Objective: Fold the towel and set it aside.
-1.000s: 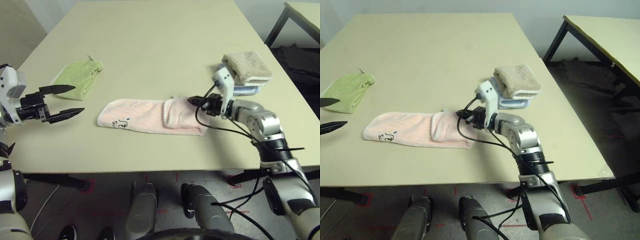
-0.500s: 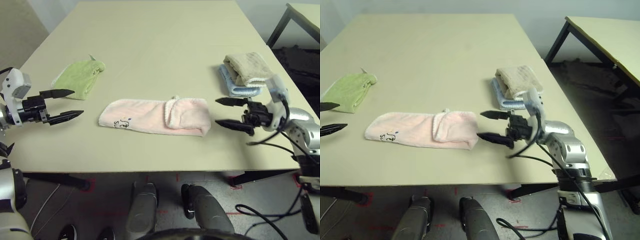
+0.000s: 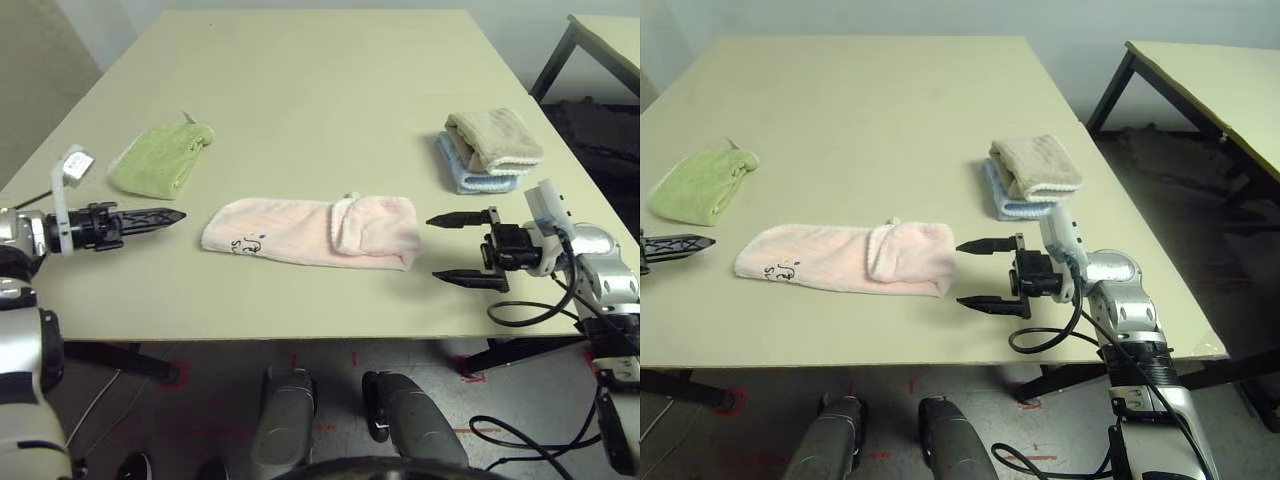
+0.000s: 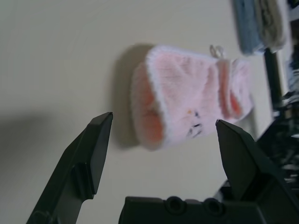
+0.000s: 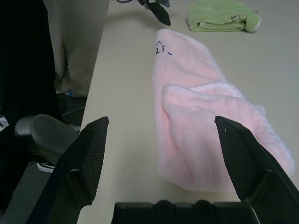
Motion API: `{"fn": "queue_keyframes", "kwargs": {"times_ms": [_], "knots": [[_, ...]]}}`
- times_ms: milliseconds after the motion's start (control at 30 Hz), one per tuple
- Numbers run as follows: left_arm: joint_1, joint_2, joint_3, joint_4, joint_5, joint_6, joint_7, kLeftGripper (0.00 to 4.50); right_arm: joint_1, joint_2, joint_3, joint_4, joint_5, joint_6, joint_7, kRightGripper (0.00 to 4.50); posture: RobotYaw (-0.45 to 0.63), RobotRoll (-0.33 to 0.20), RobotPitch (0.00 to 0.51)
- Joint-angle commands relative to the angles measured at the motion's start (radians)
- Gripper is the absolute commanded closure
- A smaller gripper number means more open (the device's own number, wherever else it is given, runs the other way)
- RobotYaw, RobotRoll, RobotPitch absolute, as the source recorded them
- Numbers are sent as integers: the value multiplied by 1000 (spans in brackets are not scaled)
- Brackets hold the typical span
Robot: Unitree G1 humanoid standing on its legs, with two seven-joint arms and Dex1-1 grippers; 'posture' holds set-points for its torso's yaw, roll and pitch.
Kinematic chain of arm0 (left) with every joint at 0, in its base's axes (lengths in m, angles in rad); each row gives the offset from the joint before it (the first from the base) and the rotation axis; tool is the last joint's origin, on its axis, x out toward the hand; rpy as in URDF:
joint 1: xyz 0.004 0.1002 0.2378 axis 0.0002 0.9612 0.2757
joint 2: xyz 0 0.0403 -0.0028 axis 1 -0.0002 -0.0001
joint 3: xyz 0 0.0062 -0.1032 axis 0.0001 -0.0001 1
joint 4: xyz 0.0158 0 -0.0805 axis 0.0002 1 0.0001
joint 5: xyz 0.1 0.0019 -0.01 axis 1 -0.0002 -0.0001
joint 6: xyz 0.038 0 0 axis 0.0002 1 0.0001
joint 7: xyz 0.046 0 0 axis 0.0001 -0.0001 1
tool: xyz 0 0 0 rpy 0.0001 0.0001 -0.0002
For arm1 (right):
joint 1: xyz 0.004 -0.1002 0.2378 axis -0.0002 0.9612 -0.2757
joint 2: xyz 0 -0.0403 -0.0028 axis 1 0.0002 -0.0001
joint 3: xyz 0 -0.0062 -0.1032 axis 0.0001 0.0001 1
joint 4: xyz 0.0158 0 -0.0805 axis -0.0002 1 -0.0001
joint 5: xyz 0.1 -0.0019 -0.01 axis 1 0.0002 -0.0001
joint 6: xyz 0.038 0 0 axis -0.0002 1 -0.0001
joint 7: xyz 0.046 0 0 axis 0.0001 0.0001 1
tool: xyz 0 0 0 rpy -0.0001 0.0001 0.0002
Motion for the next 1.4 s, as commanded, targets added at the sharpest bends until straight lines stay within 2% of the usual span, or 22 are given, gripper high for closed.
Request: {"fn": "queue_keyframes", "kwargs": {"times_ms": [33,267,633,867,1000,1133,1400], "knots": [[-40,-38,-1,39,-15,119,-1,0,33,-21,7,-51,-7,-8,0,45,22,0,162],[-52,-71,-24,80,20,124,45,0,38,-24,16,-211,20,56,-58,45,-3,0,164],[-42,-79,-152,100,125,103,28,0,45,-29,18,-282,35,102,-95,45,-8,0,172],[-69,-113,-156,91,114,148,21,0,52,-16,32,-277,28,93,-99,45,-6,0,174],[-88,-152,-99,113,87,123,76,0,53,-16,35,-286,34,100,-107,45,-9,0,176],[-94,-173,-89,120,84,119,65,888,55,-24,33,-291,39,102,-110,0,-18,0,175],[-96,-192,-92,127,87,115,47,3708,72,-32,35,-311,43,104,-118,0,-25,0,175]]}}
